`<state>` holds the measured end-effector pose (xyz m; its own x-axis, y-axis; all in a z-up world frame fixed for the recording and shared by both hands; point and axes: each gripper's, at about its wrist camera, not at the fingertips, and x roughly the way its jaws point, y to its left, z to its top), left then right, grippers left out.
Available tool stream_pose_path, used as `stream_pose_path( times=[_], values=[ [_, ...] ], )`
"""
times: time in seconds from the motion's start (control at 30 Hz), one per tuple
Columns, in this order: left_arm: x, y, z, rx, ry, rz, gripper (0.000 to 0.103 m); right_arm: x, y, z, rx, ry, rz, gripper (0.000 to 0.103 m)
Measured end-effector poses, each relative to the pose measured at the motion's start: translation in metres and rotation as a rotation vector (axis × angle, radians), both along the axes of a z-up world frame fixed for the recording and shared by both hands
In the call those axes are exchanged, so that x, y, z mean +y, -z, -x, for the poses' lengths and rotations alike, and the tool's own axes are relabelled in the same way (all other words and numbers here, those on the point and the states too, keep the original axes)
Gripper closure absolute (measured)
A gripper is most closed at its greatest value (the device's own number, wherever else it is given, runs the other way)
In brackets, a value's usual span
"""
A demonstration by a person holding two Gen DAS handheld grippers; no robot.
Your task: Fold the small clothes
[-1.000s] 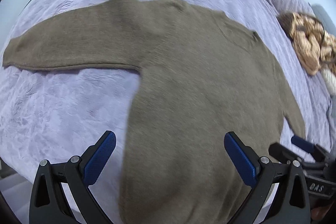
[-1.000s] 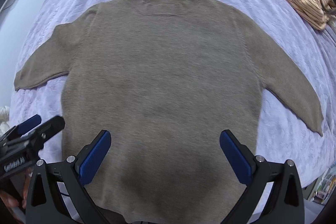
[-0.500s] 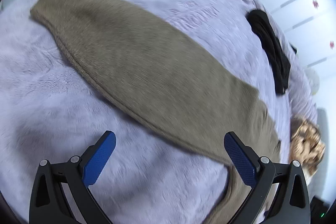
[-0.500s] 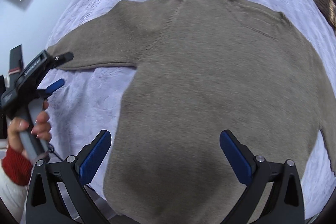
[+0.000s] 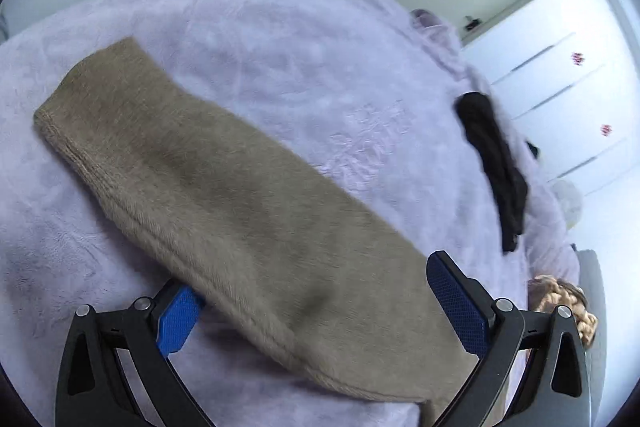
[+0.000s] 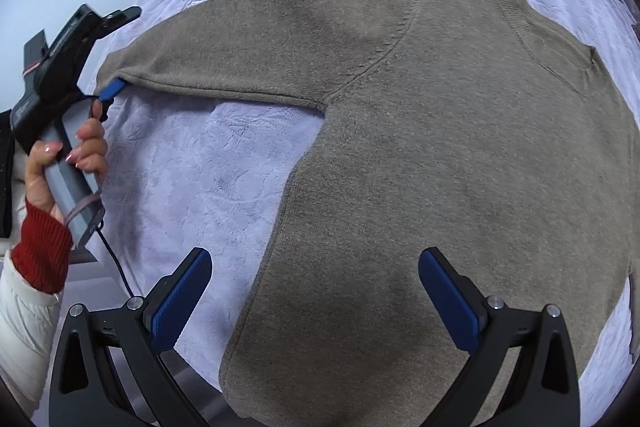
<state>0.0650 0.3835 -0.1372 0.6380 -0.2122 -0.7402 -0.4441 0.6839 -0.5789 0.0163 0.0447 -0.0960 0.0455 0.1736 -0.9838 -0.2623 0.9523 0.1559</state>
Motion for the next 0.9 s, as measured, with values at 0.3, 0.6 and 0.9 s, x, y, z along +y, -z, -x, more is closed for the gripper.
stream_pose_path(
  times=[0.3, 0.6, 0.9],
  values=[
    [0.026, 0.004, 0.013, -0.027, -0.119, 0.046, 0.096, -0.017, -0.005, 0.001, -0.015, 0.033, -0.020, 0.026],
    [-0.110, -0.109, -0.027, -0.220, 0.248, -0.073, 0.096, -0.071, -0.017, -0.003, -0.022, 0.156, -0.070, 0.037],
    [-0.337, -0.121, -0.064, -0.228, 0.680, -0.056, 0.096, -0.184, -0.033, 0.002, -0.068, 0.380, -0.058, 0.037]
  ],
)
